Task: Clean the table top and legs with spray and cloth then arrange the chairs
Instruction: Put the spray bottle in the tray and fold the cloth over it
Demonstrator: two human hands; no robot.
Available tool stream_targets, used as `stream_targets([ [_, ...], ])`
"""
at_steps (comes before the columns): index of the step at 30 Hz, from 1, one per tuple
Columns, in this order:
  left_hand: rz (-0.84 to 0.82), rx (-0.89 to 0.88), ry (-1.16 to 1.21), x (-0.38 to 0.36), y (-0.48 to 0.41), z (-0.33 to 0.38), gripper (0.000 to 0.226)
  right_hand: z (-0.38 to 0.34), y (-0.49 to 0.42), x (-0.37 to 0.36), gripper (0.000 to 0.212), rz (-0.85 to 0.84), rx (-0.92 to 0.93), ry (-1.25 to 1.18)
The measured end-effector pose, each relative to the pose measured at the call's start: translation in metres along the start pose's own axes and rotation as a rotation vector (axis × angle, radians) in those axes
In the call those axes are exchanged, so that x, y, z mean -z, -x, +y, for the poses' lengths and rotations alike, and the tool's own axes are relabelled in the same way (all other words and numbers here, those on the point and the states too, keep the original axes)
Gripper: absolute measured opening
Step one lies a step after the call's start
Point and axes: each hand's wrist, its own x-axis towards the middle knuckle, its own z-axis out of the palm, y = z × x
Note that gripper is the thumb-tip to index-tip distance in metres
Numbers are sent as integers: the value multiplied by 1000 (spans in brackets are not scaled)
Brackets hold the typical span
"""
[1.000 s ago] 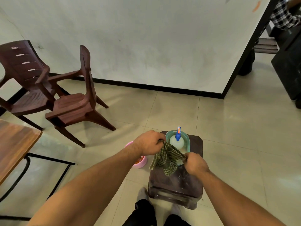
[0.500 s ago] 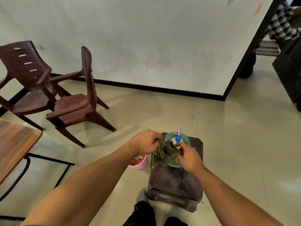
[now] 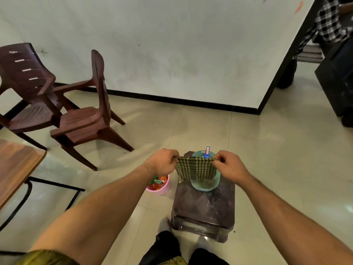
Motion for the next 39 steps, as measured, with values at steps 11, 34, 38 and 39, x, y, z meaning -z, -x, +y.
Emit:
stream_targets([
  [11, -163, 191, 1547, 46, -8, 32, 87, -37, -2, 37, 67, -285, -109, -1052],
  [34, -95, 666, 1230, -107, 49, 18, 43, 42, 39, -53, 15, -119, -593, -935],
  [38, 45, 640, 1252, -103, 43, 14, 43, 51, 36, -52, 19, -50, -550, -606],
  [39, 60, 608, 1226, -99, 41, 15, 40, 54, 35, -50, 34, -32, -535, -542],
])
